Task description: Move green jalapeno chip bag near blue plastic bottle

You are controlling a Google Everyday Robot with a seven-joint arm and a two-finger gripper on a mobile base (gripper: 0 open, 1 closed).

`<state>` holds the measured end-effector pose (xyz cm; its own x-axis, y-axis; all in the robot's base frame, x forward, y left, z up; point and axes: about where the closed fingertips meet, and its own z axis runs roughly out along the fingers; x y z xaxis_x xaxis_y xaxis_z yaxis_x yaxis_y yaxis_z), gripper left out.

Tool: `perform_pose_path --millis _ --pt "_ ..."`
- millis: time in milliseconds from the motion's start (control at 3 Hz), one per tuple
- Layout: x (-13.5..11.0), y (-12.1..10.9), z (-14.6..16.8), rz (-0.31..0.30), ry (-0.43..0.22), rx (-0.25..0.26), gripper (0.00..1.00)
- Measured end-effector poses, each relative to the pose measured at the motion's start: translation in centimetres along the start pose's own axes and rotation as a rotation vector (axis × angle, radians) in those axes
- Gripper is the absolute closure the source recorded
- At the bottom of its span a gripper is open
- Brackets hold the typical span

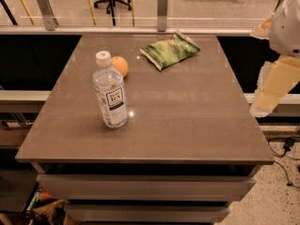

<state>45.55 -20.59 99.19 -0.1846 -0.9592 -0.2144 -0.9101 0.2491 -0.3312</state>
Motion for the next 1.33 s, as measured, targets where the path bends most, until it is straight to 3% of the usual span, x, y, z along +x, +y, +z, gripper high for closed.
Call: perform_pose_path --millis 333,1333 --pt "-1.2 -1.3 0.6 -0.029 -0.006 0.025 0.0" --pt "-5.0 -5.6 2.7 -0.157 -0.048 0.036 0.0"
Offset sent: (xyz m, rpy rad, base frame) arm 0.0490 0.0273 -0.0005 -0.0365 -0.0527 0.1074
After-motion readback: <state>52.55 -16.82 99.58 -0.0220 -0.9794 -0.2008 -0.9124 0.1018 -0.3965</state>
